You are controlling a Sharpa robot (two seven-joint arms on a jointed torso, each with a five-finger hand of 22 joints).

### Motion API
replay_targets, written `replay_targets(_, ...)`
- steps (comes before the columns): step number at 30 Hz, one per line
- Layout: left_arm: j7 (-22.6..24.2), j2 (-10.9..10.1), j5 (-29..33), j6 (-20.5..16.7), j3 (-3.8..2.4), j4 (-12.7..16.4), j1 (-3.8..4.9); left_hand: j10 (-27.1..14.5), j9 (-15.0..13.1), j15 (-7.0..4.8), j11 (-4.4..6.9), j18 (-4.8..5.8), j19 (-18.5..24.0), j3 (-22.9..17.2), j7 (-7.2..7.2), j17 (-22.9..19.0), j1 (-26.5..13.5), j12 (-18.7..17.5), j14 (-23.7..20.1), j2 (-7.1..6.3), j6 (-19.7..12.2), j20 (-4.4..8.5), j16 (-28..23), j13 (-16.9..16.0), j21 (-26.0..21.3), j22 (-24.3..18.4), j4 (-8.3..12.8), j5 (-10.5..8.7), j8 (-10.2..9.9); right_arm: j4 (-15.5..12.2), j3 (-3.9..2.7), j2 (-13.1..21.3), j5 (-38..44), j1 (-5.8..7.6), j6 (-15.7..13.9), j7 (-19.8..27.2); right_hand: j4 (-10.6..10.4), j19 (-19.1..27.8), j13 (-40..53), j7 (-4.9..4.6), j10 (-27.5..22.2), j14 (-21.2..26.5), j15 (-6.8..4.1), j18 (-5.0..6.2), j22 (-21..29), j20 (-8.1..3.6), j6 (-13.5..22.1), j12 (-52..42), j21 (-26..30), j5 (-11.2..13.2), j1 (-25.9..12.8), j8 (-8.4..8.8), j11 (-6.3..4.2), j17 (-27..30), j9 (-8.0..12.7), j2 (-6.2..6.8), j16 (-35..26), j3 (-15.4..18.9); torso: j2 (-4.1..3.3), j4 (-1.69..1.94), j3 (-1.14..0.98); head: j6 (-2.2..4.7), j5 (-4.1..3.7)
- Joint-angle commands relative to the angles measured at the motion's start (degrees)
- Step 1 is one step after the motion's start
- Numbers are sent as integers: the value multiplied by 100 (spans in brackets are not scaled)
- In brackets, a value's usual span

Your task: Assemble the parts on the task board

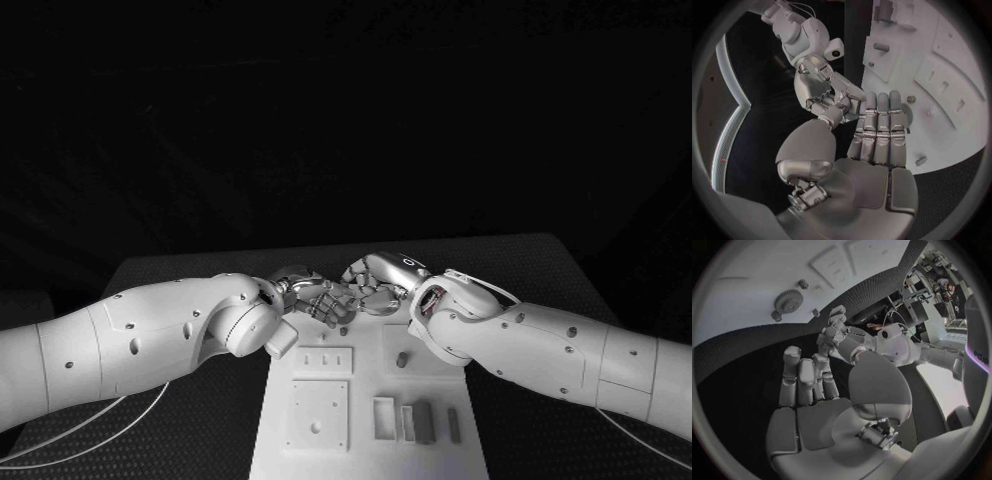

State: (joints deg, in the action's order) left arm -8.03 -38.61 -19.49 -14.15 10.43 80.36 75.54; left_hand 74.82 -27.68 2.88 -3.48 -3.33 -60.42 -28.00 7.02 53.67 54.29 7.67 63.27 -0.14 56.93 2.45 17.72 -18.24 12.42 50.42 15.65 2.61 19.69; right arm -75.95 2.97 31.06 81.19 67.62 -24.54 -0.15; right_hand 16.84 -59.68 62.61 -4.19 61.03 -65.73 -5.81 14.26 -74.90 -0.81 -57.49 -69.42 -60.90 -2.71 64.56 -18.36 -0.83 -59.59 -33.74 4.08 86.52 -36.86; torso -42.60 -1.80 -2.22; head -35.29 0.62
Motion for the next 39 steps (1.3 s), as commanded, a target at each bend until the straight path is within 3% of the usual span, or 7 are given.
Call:
replay_targets(1,40,15,-50,-11,-13,26,13,25,-4,-11,33,-34,-26,-30,-17,4,34,4,16,-5,12,30,-22,-5,-2,5,-7,33,37,4,6,-13,68,-11,93,-27,-10,3,-7,-112,56,-38,-18,74,-95,-39,-255,-5,-36,-18,38,-72,-6,0,-171,-37,33,-5,-1,4,-1,-3,-3)
replay_targets(3,50,18,-50,-13,-13,22,13,25,-4,-11,33,-34,-26,-30,-17,4,34,4,16,-5,12,30,-22,-5,-2,5,-7,33,37,2,6,-13,68,-11,95,-25,-10,3,-7,-112,57,-40,-18,74,-94,-40,-256,-5,-37,-18,38,-72,-6,-2,-171,-37,33,-5,-1,3,-1,-3,-3)
replay_targets(4,50,20,-50,-22,-13,19,13,84,-22,-42,63,-48,-68,-204,-58,24,284,36,70,122,74,47,5,-28,20,20,83,41,73,2,6,-14,68,-11,99,-23,-11,2,-7,-112,59,-39,-18,74,-94,-40,-257,-5,-37,-18,37,-72,-6,1,-171,-36,33,-4,0,1,-1,-5,0)
replay_targets(5,52,22,-50,-34,-13,15,13,91,-24,-46,67,-50,-74,-227,-63,26,316,40,78,138,82,49,9,-31,23,22,95,42,78,2,6,-15,68,-11,101,-23,-11,2,-8,-111,59,-39,-18,74,-94,-40,-257,-5,-37,-18,36,-71,-6,1,-171,-35,33,-4,1,0,-1,-4,-1)
replay_targets(13,58,36,-49,-109,-13,-7,13,158,-66,-62,84,-12,-152,-444,-96,88,449,66,156,202,176,69,18,-102,57,73,25,24,129,3,6,-13,28,-12,188,-43,-13,1,-9,-112,64,-23,-18,74,-94,-42,-261,-4,-37,-18,27,-68,-7,28,-170,-23,29,2,-1,-4,-3,2,-2)
replay_targets(20,73,18,21,-113,-13,-16,13,191,-111,-85,104,4,-175,-551,-117,131,454,74,196,291,212,98,12,-151,66,109,23,48,153,37,6,-1,-13,-15,229,-94,-32,21,-28,-103,45,106,-18,74,-85,-28,-265,37,-16,-18,-76,-39,-10,191,-164,63,-21,48,0,0,-4,-1,-6)
replay_targets(39,16,-35,76,-6,-12,2,13,227,-160,-105,126,21,-193,-636,-136,189,362,89,229,351,251,126,12,-212,80,155,48,36,175,142,6,42,-69,-50,293,-274,-139,35,-47,-213,-110,325,15,74,-45,41,58,135,80,-17,-400,215,88,410,-119,350,-133,39,-2,-1,-5,-10,-11)
